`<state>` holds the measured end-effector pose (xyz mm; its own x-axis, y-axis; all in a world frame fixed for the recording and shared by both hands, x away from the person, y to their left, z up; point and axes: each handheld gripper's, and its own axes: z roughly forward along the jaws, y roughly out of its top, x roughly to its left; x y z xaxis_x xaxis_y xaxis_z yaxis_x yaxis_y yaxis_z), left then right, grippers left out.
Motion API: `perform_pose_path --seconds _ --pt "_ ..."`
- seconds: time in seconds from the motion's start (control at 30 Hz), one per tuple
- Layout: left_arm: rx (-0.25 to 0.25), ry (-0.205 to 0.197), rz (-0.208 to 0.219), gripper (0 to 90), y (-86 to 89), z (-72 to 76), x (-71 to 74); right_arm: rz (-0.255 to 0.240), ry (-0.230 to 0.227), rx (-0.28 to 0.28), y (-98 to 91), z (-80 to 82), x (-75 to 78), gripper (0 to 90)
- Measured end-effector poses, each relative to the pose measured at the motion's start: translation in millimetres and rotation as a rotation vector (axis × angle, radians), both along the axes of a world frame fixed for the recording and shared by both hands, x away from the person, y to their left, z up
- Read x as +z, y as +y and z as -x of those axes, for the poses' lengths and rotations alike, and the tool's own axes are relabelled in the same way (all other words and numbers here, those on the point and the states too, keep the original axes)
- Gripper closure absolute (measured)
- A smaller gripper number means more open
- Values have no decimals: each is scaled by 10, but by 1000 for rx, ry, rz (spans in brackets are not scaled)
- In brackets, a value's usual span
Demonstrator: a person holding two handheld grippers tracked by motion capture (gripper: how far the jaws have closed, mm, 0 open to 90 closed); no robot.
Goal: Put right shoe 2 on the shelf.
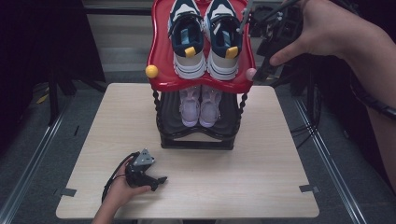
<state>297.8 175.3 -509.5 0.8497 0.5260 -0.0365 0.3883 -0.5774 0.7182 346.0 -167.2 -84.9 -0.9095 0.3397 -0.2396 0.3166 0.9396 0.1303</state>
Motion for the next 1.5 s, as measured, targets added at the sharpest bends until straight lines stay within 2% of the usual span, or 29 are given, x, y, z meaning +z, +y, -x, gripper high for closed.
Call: perform_pose_path --seconds 0.47,0.63,0.87,1.5 --pt "-1 -1 -1 77 0 -1 0 -17 20 -32 -330 88 -198 223" --pt "-1 0 -1 77 1 0 1 -12 45 -51 -412 115 -284 219" --pt "0 0 -1 77 0 0 0 -13 67 -51 -507 138 -426 220" --pt "-3 3 -3 77 2 -1 4 -44 148 -64 -756 222 -1095 217"
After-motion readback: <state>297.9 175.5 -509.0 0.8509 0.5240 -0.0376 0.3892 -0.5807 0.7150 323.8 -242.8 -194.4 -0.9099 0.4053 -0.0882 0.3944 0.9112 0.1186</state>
